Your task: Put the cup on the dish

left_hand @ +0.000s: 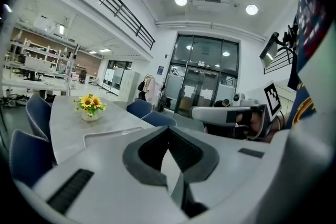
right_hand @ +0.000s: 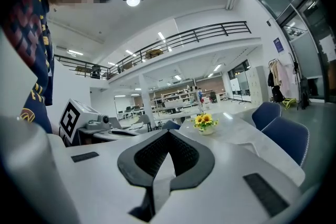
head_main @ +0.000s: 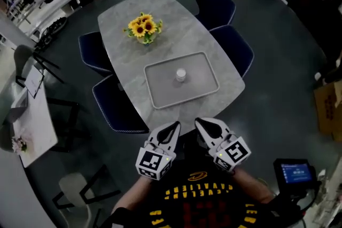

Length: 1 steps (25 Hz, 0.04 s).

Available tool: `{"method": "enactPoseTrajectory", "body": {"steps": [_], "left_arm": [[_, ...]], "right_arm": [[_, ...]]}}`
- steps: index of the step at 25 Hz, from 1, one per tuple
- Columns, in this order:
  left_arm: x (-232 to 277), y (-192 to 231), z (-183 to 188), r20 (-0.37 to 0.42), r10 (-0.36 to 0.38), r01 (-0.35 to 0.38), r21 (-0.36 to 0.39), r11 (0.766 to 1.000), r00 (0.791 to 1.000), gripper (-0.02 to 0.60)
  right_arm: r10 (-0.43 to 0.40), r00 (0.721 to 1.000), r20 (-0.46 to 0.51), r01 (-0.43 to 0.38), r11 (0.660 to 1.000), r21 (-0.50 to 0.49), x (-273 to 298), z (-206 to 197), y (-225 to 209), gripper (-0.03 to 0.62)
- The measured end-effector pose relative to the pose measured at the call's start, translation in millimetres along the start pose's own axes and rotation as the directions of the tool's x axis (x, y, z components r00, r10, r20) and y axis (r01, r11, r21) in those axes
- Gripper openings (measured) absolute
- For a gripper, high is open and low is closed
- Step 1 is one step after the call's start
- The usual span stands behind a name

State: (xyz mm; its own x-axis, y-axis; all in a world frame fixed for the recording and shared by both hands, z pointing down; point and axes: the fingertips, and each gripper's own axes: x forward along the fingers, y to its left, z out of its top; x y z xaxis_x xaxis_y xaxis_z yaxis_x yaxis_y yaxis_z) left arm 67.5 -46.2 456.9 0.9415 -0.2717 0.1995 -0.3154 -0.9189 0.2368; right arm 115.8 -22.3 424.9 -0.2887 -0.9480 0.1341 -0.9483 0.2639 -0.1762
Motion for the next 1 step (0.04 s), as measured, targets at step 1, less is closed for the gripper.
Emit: {"method": "enactPoseTrajectory", "body": {"steps": [1], "left_arm": [[7.7,1.9,-1.9,-0.005,-0.001,0.001,-0.005,1.000,1.000,0.000]], "right_arm": [[0.000,1.000,-0.005,0.000,1.000,-0.003,1.1,-1.7,-7.3,0.006]]}}
